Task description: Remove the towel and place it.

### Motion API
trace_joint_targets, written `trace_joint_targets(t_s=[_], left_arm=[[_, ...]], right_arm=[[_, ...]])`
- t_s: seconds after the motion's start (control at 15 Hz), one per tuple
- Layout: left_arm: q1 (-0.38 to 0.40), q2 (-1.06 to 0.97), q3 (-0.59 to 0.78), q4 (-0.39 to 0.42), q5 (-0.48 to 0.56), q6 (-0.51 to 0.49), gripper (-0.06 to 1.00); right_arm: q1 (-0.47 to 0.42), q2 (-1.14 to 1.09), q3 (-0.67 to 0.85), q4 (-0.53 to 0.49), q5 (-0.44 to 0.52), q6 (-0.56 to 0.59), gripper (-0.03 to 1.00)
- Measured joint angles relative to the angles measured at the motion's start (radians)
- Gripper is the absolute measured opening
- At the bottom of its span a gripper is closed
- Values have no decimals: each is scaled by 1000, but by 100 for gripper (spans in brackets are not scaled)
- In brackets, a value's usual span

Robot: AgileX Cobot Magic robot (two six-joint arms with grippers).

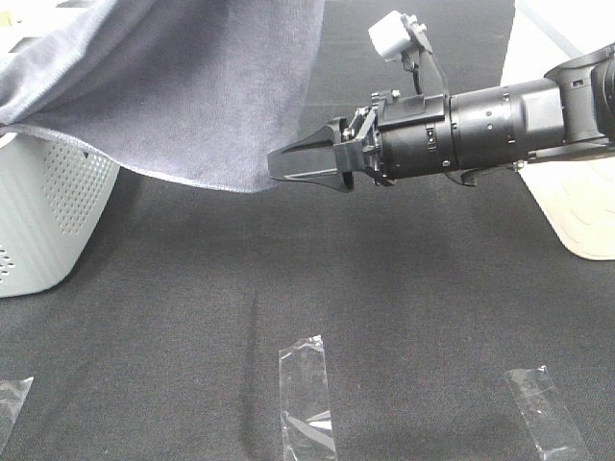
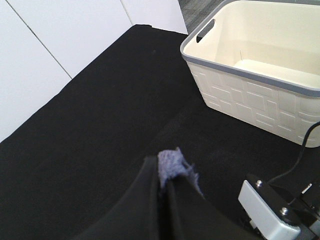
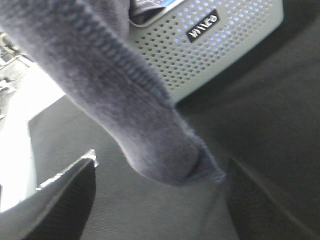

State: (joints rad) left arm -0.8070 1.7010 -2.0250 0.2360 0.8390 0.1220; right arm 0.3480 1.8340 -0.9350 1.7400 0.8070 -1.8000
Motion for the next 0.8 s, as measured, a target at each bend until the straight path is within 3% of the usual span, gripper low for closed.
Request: trace_joint_targets(t_s=[0.27, 0.4, 0.67, 0.8], left_arm=[[0, -12, 0, 0, 1, 0, 0], [0, -12, 0, 0, 3, 0, 0], [0, -12, 0, 23, 3, 0, 0], [0, -12, 0, 58, 2, -7, 0]], right_arm=[[0, 0, 0, 0, -160, 6, 75], [0, 0, 0, 0, -142, 6, 76], [0, 0, 0, 0, 58, 6, 76], [0, 0, 0, 0, 105, 6, 72]])
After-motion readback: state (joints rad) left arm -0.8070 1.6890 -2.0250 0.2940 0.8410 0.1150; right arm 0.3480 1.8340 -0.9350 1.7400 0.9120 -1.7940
